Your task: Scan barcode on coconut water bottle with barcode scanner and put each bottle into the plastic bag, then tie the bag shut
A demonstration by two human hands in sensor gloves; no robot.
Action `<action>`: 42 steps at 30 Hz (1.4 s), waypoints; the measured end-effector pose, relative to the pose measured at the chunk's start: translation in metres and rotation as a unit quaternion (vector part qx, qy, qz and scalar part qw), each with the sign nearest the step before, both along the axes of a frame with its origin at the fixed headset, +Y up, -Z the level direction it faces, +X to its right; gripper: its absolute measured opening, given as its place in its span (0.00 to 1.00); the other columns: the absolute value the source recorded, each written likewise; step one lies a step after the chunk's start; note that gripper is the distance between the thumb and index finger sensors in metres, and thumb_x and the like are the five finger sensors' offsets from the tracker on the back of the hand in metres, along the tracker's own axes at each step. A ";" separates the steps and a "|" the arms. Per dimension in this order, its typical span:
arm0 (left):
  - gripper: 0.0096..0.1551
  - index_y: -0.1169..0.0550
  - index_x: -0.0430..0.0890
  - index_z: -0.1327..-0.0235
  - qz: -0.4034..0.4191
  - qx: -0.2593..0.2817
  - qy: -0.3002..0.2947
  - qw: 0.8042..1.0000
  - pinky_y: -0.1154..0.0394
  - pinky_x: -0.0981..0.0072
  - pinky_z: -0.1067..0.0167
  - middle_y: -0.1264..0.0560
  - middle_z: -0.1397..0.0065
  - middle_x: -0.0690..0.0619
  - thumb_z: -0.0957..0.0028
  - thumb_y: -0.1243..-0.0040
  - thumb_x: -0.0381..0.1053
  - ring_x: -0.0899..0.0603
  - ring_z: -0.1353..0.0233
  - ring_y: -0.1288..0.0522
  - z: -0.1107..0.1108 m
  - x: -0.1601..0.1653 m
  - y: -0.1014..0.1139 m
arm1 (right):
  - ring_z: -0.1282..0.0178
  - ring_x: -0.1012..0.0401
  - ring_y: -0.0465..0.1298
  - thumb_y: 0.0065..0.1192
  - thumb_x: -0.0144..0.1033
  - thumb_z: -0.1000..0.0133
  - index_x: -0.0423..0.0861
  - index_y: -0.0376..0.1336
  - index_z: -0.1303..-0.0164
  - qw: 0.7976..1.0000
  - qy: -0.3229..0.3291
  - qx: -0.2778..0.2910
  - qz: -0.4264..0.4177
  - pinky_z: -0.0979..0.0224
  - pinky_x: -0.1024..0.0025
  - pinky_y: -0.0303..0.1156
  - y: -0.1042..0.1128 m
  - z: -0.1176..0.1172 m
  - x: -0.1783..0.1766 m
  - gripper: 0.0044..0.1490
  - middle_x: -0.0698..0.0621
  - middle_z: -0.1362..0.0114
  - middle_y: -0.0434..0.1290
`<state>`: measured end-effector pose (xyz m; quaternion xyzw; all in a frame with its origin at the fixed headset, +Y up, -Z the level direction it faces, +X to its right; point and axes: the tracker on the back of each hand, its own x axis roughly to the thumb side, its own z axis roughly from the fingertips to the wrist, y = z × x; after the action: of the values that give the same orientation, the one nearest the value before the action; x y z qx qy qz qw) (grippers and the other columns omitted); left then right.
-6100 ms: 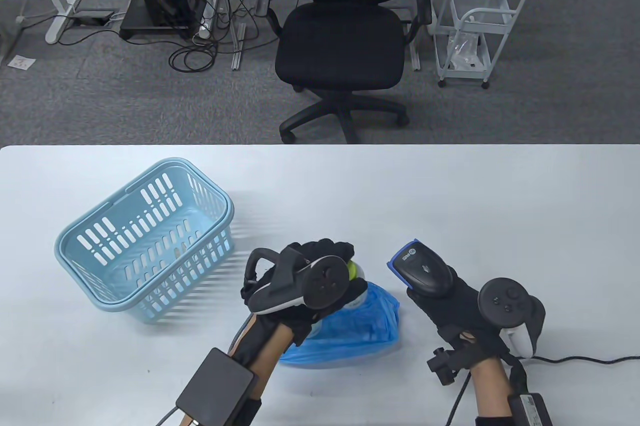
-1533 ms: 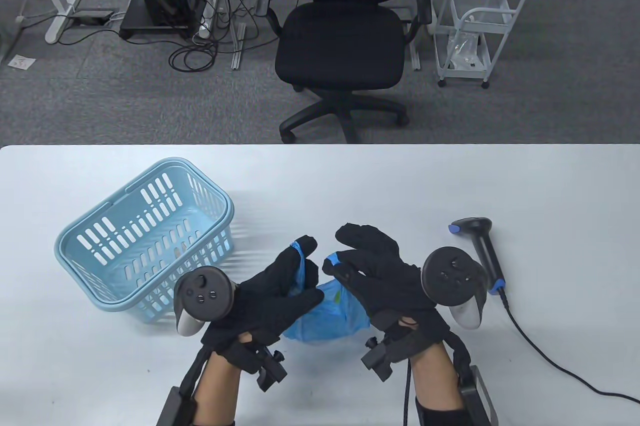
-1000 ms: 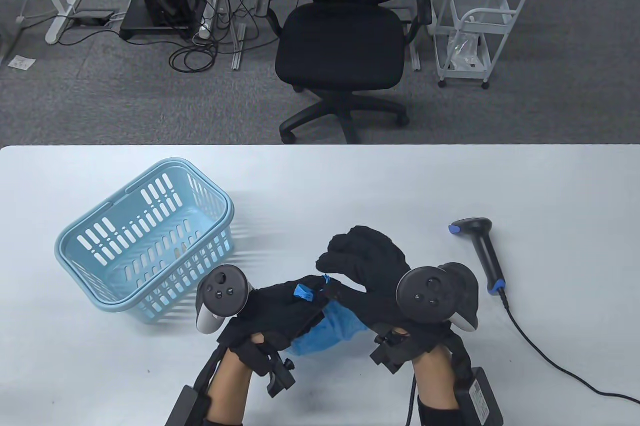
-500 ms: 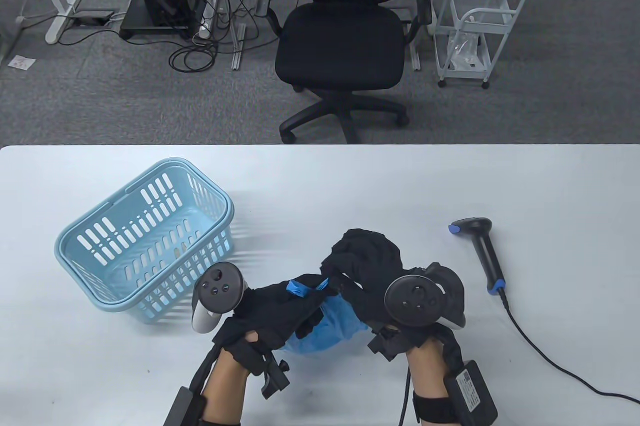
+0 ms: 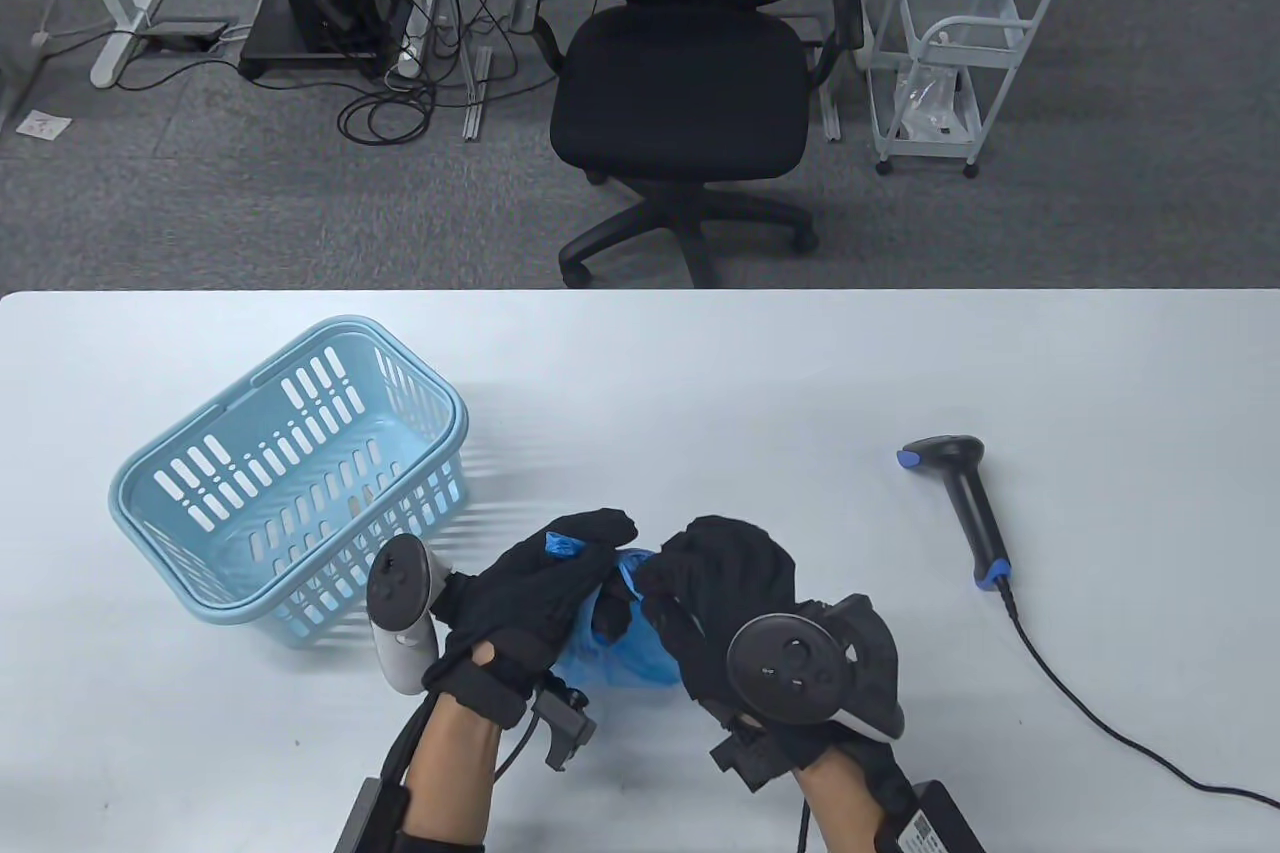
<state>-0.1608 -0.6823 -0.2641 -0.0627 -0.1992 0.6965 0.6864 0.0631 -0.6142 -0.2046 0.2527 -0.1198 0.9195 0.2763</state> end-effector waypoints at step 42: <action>0.23 0.21 0.53 0.24 -0.183 0.271 0.093 0.940 0.31 0.40 0.23 0.25 0.16 0.53 0.31 0.38 0.54 0.44 0.23 0.19 0.024 0.001 0.021 | 0.23 0.43 0.67 0.68 0.43 0.42 0.45 0.72 0.42 0.959 -0.052 -0.113 -0.254 0.24 0.34 0.57 -0.039 -0.049 0.043 0.22 0.48 0.31 0.74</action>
<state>-0.1595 -0.6609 -0.2406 0.1552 -0.3009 0.4813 0.8086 0.1063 -0.6532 -0.2533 0.1330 -0.0896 0.8382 0.5213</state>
